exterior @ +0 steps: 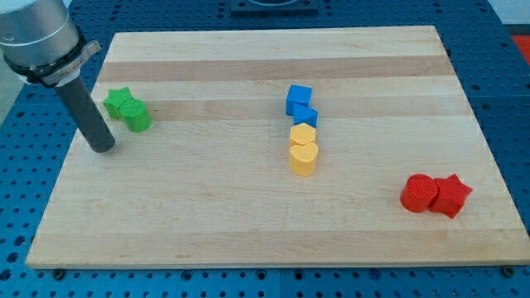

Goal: Push the green blocks towards bottom center

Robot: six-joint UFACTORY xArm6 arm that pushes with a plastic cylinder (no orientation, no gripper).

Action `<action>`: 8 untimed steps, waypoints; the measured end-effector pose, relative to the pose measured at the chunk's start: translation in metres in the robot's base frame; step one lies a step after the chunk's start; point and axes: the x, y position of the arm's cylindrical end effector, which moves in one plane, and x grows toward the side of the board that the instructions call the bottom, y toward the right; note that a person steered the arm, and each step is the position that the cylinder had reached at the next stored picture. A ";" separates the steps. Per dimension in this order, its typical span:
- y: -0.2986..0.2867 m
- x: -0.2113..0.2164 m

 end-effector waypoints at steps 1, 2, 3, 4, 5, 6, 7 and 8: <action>-0.008 -0.045; -0.026 -0.129; -0.026 -0.129; -0.034 -0.128; -0.020 -0.176; 0.003 -0.176; 0.004 -0.160; 0.004 -0.112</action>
